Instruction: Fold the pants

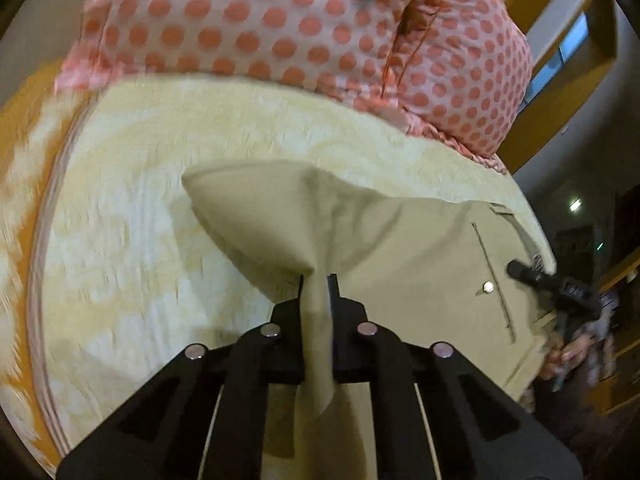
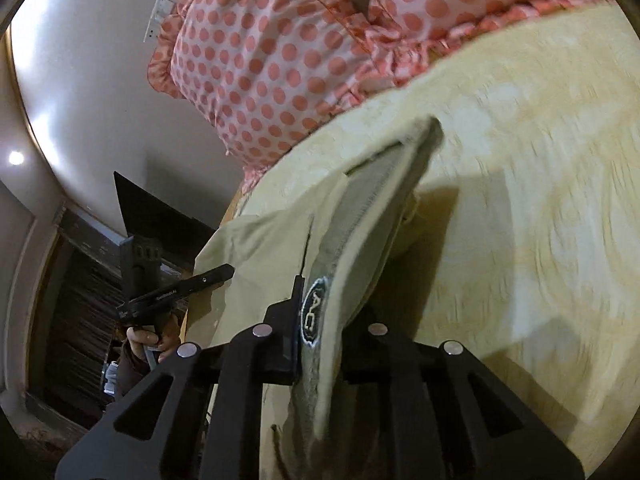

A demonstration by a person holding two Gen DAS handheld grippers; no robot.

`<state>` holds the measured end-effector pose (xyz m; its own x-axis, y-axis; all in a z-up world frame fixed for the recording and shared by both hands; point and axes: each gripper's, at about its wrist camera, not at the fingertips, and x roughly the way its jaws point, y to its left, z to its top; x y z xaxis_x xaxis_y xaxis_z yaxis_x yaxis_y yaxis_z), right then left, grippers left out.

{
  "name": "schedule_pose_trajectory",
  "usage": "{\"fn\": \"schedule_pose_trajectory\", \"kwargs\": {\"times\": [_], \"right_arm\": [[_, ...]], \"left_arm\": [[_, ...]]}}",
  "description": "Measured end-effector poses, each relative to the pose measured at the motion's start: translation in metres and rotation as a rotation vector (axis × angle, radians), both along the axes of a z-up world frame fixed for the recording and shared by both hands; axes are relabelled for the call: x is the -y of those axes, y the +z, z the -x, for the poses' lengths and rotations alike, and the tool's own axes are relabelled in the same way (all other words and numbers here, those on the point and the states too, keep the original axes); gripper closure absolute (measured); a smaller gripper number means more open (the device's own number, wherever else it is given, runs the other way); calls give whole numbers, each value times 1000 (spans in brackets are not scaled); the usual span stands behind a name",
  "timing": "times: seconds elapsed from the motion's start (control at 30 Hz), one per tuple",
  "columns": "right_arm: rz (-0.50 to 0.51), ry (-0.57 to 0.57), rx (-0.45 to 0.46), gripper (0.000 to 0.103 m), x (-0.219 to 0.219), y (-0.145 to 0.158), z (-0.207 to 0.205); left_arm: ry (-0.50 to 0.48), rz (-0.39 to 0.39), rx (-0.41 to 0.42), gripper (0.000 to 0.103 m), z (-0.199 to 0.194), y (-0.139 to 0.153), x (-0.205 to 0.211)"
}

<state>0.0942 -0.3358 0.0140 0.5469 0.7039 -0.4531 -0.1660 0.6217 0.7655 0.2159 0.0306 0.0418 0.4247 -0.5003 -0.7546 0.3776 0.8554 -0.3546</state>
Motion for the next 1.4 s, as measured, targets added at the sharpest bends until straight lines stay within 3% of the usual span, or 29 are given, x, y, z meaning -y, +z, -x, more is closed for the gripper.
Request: {"fn": "schedule_pose_trajectory", "kwargs": {"times": [0.17,0.23,0.3,0.37,0.4,0.43,0.5,0.57,0.63,0.7,0.77,0.8,0.87,0.9,0.93,1.0,1.07,1.2,1.4], "right_arm": [[88,-90,50,89,13,32,-46],[169,-152,43,87,16,38,-69],[278,-199,-15,78,14,33,-90],[373,-245,-88,77,17,31,-91],[379,-256,-70,71,18,35,-85],[408,-285,-18,51,18,44,-70],[403,-281,57,31,13,60,-47],[341,-198,104,31,1,71,-29],[303,-124,111,29,-13,72,-20],[266,-48,20,22,-26,56,-28],[309,-32,-67,21,-36,43,-40],[333,-46,-51,21,-38,46,-41],[384,-83,-81,21,-42,54,-35],[435,-118,-70,15,-45,62,-24],[509,-160,-33,3,-52,70,-7],[604,-205,39,1,-67,77,24],[681,-226,81,1,-78,73,48],[809,-268,96,1,-104,50,83],[826,-279,126,1,-124,38,104]], "left_arm": [[67,-39,128,96,-43,18,24],[121,-117,168,91,-71,12,39],[168,-225,157,86,-90,4,48],[191,-225,138,81,-92,4,43],[210,-214,175,80,-82,11,34],[222,-214,223,73,-70,19,26],[217,-180,278,64,-47,32,17],[163,-91,274,58,-26,39,17],[76,-9,202,50,-12,31,30],[27,-14,97,50,-16,10,49],[31,-71,20,53,-27,-13,64],[45,-86,66,53,-27,-15,68],[72,-141,64,53,-16,-8,70],[80,-132,77,46,-5,-2,66],[87,-128,106,30,10,4,63],[110,-154,173,12,40,11,51],[140,-204,222,4,76,8,38],[199,-244,206,2,124,-12,13],[255,-301,233,2,153,-34,6]]}}
